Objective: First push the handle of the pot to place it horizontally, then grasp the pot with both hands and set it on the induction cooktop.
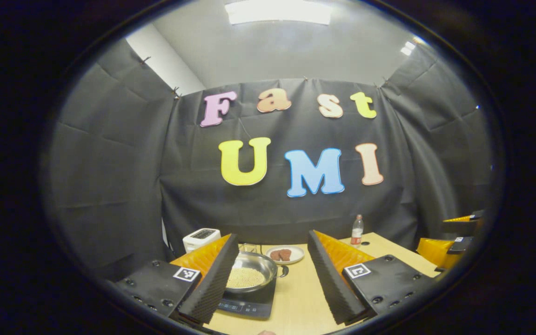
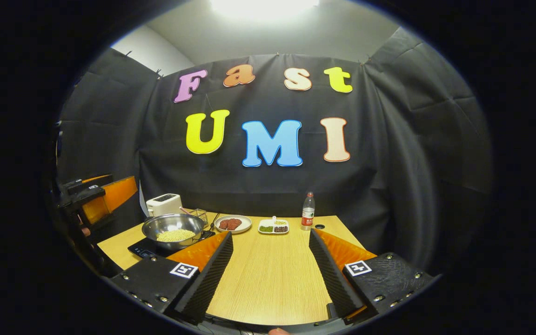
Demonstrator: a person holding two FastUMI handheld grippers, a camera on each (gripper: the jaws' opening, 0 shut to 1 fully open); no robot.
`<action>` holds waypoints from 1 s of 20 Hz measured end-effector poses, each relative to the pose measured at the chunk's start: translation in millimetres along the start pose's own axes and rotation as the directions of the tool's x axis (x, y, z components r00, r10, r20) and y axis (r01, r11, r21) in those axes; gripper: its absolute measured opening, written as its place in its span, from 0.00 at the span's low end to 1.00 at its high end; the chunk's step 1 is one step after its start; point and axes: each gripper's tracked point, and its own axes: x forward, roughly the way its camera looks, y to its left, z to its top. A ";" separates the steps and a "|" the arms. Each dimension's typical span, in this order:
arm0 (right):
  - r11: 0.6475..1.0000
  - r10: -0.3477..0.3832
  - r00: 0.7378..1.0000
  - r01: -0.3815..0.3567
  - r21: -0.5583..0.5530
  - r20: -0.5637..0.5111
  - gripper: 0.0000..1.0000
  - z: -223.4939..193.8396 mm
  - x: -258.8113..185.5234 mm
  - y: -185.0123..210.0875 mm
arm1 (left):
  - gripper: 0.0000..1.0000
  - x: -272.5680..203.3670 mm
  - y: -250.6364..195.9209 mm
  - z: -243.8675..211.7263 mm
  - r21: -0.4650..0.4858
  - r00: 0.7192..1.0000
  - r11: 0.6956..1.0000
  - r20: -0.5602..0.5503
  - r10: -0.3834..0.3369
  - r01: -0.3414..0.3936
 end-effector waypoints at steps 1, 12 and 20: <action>1.000 -0.009 1.000 0.009 0.002 0.009 0.99 4.0 -3.0 -1.2 | 1.00 -4.1 2.5 3.6 -0.001 1.000 1.000 0.009 -0.002 0.002; 0.993 -0.102 0.992 0.097 0.063 0.076 0.99 35.0 -26.6 1.6 | 0.96 -25.5 42.2 16.5 0.012 0.999 1.000 0.050 0.006 -0.006; 0.993 -0.109 0.990 0.105 0.048 0.092 0.99 42.9 -27.7 9.8 | 0.99 -26.8 48.7 13.0 0.005 0.999 1.000 0.048 -0.002 0.001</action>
